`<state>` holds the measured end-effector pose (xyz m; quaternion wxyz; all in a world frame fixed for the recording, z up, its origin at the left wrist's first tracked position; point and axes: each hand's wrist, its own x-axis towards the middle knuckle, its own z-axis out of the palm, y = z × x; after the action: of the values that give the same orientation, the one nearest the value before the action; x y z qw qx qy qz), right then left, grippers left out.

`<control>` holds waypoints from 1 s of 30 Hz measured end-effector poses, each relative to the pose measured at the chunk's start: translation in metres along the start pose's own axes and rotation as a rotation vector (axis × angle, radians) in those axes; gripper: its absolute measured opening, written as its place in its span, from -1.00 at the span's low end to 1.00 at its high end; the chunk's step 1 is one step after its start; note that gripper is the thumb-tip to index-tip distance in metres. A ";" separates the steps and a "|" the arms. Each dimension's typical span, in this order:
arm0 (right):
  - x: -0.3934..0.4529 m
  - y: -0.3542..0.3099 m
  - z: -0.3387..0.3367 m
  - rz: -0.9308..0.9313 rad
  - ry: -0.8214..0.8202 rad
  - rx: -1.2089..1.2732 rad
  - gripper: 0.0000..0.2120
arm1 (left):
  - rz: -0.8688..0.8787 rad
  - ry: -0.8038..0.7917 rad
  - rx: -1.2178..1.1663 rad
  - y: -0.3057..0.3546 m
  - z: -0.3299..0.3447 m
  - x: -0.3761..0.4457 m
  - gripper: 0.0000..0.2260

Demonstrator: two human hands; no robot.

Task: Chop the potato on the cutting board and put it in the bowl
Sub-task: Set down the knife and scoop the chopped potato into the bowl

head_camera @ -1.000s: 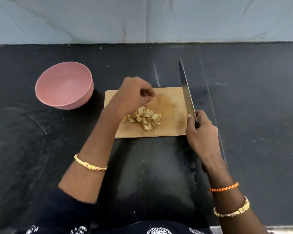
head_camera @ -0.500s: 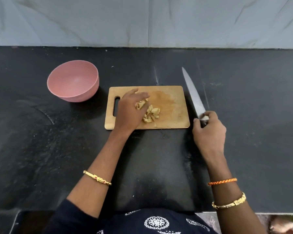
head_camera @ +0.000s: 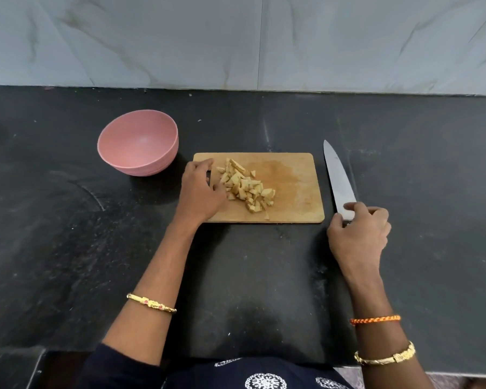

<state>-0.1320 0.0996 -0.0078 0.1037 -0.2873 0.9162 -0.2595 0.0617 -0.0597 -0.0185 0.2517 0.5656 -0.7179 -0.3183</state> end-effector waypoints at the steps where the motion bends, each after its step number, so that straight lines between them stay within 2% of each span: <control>1: 0.001 -0.007 -0.002 -0.060 -0.012 0.030 -0.70 | 0.006 -0.085 0.044 0.000 -0.004 0.004 -0.47; 4: 0.009 -0.033 -0.001 -0.217 -0.257 0.074 -0.64 | 0.002 -0.390 0.165 0.006 -0.018 0.019 -0.23; 6: 0.015 -0.051 0.006 -0.277 -0.448 0.010 -0.51 | -0.038 -0.604 0.221 0.013 -0.027 0.032 -0.05; 8: 0.018 -0.067 0.016 -0.334 -0.549 -0.062 -0.38 | -0.053 -0.691 0.241 0.018 -0.030 0.042 0.03; 10: 0.017 -0.079 0.025 -0.372 -0.592 -0.115 -0.31 | -0.026 -0.681 0.285 0.019 -0.028 0.048 0.04; 15: 0.017 -0.097 0.038 -0.405 -0.624 -0.130 -0.26 | 0.062 -0.638 0.321 0.021 -0.018 0.051 -0.11; 25: 0.036 -0.104 0.037 -0.404 -0.618 0.010 -0.51 | 0.125 -0.585 0.323 0.030 -0.013 0.047 -0.29; 30: 0.042 -0.102 0.041 -0.370 -0.645 0.059 -0.49 | 0.180 -0.577 0.312 0.037 -0.008 0.046 -0.32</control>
<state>-0.1038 -0.0130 0.0101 0.3466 -0.5119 0.7611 -0.1965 0.0326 -0.1003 0.0139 -0.0244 0.4185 -0.8466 -0.3279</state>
